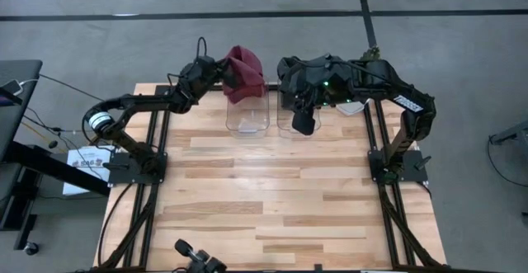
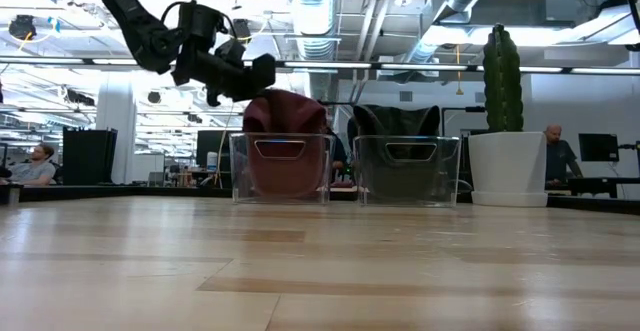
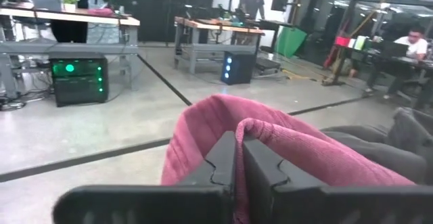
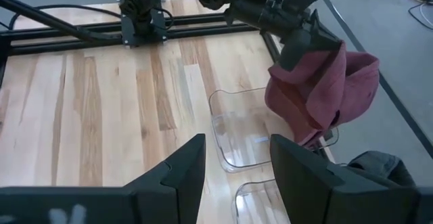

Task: Pick & Place hat
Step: Put the red cap into the left transparent bin

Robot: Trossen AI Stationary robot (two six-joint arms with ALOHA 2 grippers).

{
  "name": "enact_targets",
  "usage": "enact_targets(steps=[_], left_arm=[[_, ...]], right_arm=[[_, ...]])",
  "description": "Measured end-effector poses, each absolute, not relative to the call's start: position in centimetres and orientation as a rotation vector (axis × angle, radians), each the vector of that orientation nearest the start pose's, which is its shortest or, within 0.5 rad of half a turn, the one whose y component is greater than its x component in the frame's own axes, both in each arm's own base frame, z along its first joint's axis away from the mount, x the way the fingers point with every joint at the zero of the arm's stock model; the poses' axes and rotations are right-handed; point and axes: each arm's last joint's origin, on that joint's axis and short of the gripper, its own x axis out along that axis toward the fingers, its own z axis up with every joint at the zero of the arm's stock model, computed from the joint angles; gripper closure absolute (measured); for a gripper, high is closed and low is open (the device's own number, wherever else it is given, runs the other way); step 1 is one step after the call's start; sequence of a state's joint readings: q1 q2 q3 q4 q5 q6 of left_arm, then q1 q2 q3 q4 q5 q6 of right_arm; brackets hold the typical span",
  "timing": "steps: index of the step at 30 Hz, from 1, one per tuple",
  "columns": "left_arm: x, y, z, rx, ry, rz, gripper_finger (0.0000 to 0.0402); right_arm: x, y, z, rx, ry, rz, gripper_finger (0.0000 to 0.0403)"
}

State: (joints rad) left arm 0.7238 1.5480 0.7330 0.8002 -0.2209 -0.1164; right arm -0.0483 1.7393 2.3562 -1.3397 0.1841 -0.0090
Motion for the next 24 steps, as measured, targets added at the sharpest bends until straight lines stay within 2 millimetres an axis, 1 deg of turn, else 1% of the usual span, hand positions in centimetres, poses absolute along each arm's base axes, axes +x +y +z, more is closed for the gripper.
enact_targets(steps=[7,11,16,21,24], left_arm=[[23.6,22.0,22.8,-0.101,-0.03,0.877,0.0372],[23.7,21.9,22.8,-0.082,-0.015,0.831,0.035],[23.7,21.9,22.4,-0.066,0.042,0.819,0.0297],[23.7,21.8,22.2,-0.028,0.084,0.831,0.0225],[23.7,21.7,22.3,-0.023,0.083,0.834,0.0184]], right_arm=[[30.3,-2.0,48.4,-0.059,0.766,-0.217,0.0243],[30.5,-2.0,48.2,-0.053,0.77,-0.22,0.0244],[30.9,-2.0,47.9,-0.055,0.778,-0.219,0.0247],[31.6,-2.0,47.3,-0.057,0.807,-0.217,0.0248],[31.4,-2.0,47.2,-0.058,0.825,-0.216,0.0248]])
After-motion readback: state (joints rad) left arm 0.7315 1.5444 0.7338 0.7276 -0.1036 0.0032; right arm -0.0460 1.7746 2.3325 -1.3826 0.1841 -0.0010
